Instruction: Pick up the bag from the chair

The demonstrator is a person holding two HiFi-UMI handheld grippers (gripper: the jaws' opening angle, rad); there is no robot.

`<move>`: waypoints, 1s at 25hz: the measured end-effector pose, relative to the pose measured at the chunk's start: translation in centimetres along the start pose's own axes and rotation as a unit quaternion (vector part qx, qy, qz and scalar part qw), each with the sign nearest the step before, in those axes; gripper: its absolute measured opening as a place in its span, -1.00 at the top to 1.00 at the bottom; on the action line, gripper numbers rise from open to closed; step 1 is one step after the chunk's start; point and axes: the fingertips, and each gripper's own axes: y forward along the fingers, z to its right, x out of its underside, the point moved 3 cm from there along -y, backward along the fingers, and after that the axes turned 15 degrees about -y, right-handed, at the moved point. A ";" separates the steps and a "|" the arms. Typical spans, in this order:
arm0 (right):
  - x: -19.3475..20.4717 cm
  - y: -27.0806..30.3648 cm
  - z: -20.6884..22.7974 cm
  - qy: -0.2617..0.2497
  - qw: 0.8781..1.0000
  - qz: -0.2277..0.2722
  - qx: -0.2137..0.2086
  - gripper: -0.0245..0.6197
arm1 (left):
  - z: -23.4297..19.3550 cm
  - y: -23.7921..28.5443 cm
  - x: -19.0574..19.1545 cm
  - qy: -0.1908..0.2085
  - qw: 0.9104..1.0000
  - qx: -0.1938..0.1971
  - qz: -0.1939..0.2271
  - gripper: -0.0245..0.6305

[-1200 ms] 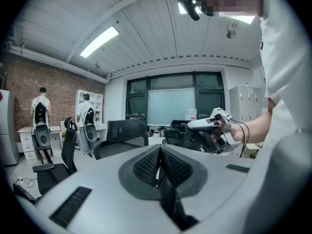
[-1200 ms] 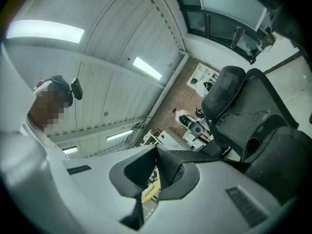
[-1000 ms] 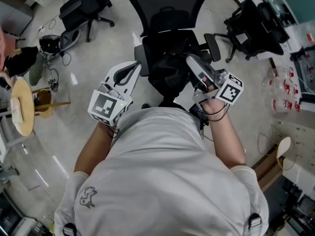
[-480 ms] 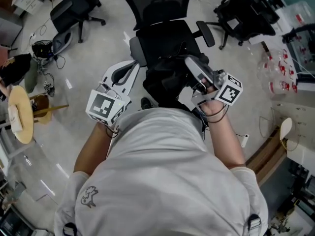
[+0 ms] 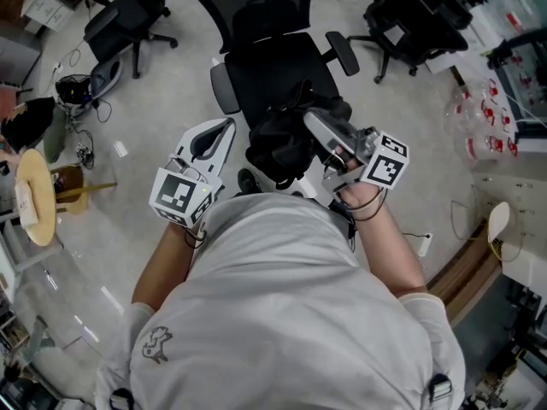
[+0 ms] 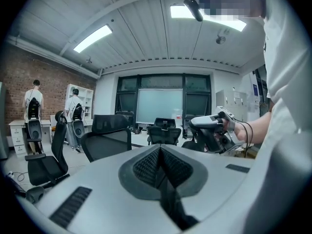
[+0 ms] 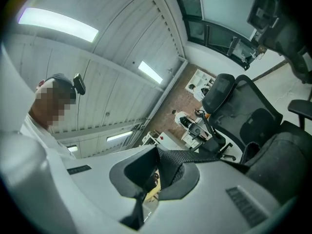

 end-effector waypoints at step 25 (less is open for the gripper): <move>1.7 -15.4 -4.1 0.010 0.999 -0.031 -0.018 0.82 | 16.9 -1.0 4.8 0.011 0.999 -0.031 0.004 0.89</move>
